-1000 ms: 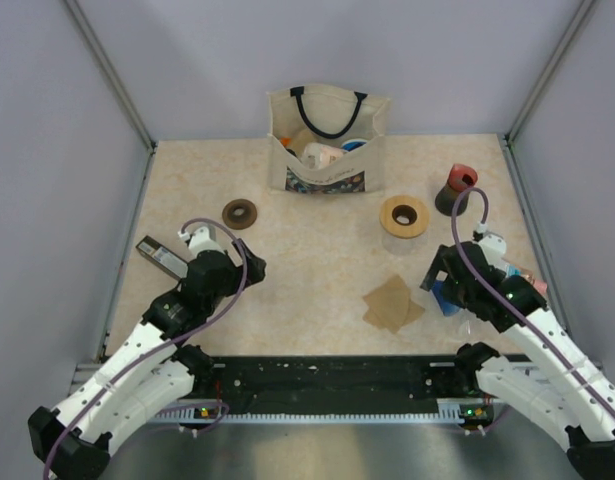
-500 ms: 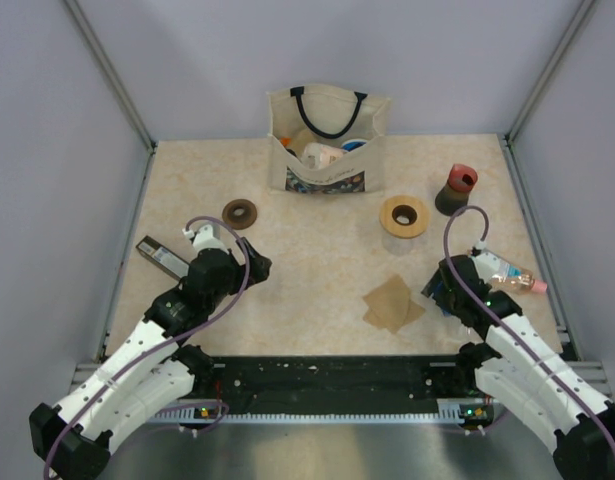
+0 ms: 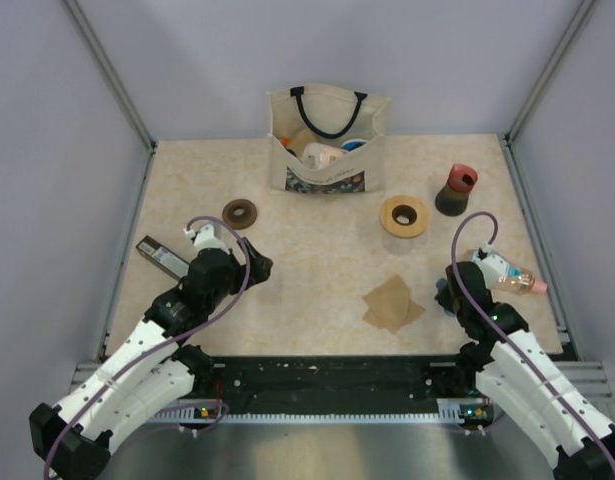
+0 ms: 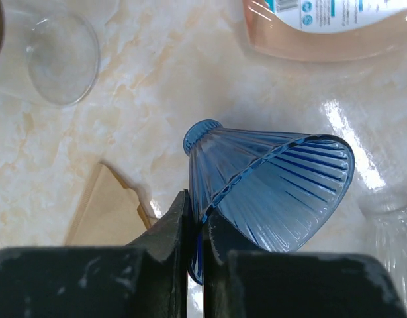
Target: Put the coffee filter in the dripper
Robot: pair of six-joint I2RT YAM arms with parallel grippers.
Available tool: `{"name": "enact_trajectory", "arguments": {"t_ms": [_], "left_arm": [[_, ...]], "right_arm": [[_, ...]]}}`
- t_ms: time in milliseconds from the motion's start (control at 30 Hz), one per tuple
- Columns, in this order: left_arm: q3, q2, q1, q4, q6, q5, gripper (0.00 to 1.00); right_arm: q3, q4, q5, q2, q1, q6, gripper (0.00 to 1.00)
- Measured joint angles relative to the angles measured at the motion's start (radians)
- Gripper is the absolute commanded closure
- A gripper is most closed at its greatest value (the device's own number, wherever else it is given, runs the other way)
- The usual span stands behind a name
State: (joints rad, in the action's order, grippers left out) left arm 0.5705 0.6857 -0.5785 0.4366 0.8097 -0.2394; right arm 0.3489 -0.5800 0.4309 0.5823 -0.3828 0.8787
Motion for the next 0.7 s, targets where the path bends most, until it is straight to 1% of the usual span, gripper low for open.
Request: {"name": "enact_trajectory", "arguments": {"t_ms": [100, 300, 367, 467, 567, 700], "left_arm": [[0.000, 0.000, 0.000, -0.006, 0.000, 0.001, 0.01], [0.000, 0.014, 0.000, -0.023, -0.001, 0.007, 0.01], [0.001, 0.027, 0.000, -0.026, -0.002, 0.009, 0.01], [0.006, 0.042, 0.000, -0.026, -0.005, 0.014, 0.01], [0.013, 0.051, 0.000, -0.027, -0.011, 0.015, 0.01], [0.024, 0.060, 0.000, -0.034, -0.020, 0.015, 0.01]], "right_arm": [[0.081, -0.056, -0.018, 0.008, 0.000, -0.070, 1.00], [0.387, -0.135, -0.043, 0.094, 0.000, -0.265, 1.00], [0.491, -0.130, -0.048, 0.129, 0.000, -0.351, 1.00], [0.596, -0.106, -0.064, 0.184, 0.000, -0.466, 1.00], [0.660, -0.077, -0.096, 0.246, 0.000, -0.570, 1.00], [0.745, -0.048, -0.162, 0.367, 0.000, -0.705, 1.00]]}}
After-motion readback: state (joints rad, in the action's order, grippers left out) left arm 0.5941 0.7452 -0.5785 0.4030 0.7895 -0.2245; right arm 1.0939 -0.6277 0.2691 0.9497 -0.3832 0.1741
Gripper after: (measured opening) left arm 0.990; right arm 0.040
